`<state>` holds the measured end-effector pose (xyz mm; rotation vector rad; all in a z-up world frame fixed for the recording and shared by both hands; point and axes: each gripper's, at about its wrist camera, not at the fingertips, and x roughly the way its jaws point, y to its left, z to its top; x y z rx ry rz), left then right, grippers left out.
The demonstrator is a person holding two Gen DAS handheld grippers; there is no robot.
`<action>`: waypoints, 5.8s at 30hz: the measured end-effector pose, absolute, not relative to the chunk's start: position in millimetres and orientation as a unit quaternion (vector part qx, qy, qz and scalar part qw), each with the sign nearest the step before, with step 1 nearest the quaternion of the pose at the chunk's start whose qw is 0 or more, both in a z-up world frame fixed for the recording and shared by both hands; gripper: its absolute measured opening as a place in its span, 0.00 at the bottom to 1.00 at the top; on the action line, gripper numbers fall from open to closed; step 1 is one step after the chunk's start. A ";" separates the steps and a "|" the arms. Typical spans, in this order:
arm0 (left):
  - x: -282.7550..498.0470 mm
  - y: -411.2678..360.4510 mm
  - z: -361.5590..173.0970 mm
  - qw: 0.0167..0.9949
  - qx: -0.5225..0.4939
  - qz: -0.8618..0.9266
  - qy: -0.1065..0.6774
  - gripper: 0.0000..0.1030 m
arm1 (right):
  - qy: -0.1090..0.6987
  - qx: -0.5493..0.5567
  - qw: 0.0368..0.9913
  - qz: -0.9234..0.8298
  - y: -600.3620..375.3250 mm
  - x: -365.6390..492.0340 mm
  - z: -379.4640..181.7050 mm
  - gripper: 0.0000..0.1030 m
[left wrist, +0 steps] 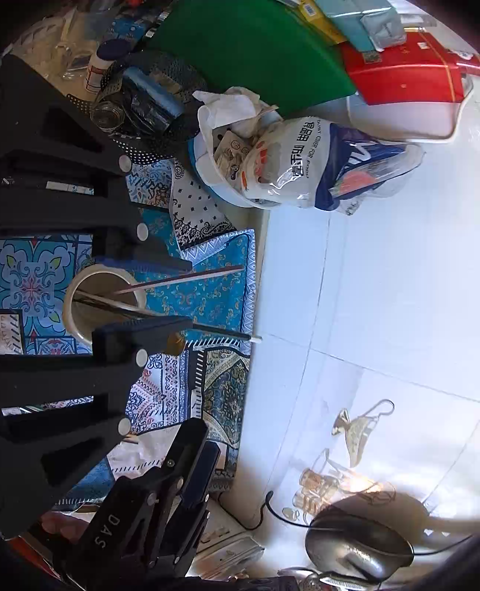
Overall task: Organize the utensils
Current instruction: 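Lower the gold spoon into the white cup and open the right tool, then move both tools back to the utensil pile, left tool toward a fork, then grasp the silver fork with the left tool while the right tool grasps a pink chopstick, then carry the fork and pink chopstick up over the white cup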
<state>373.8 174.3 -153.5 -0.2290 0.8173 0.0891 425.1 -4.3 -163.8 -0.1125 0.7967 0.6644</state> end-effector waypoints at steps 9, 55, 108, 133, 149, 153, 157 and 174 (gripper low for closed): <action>348.6 140.9 -131.1 0.922 -0.085 0.030 0.377 0.46 | 0.355 -0.042 0.889 0.287 -42.7 396.4 -150.8 0.42; 357.9 -84.5 -339.6 0.749 -0.042 -0.173 0.638 0.20 | 0.559 0.058 0.822 0.091 -254.7 370.3 -310.4 0.43; 354.7 -17.0 -325.2 0.782 -0.075 -0.124 0.606 0.19 | 0.605 0.011 0.782 0.150 -173.4 361.6 -366.4 0.14; 402.9 -44.5 -356.5 0.800 -0.050 -0.070 0.593 0.28 | 0.626 0.081 0.765 0.127 -216.5 372.1 -368.7 0.12; 376.8 -17.2 -317.0 0.825 -0.065 -0.093 0.553 0.23 | 0.603 0.045 0.791 0.094 -198.6 389.1 -366.4 0.12; 369.6 -13.3 -301.0 0.836 -0.069 -0.091 0.536 0.23 | 0.589 0.022 0.804 0.082 -185.1 399.4 -366.4 0.11; 367.3 -7.6 -292.0 0.842 -0.078 -0.090 0.526 0.23 | 0.571 0.012 0.818 0.074 -177.0 408.0 -367.3 0.07; 350.4 -0.8 -241.2 0.880 -0.063 -0.080 0.464 0.23 | 0.507 0.087 0.852 0.092 -199.6 396.1 -312.8 0.06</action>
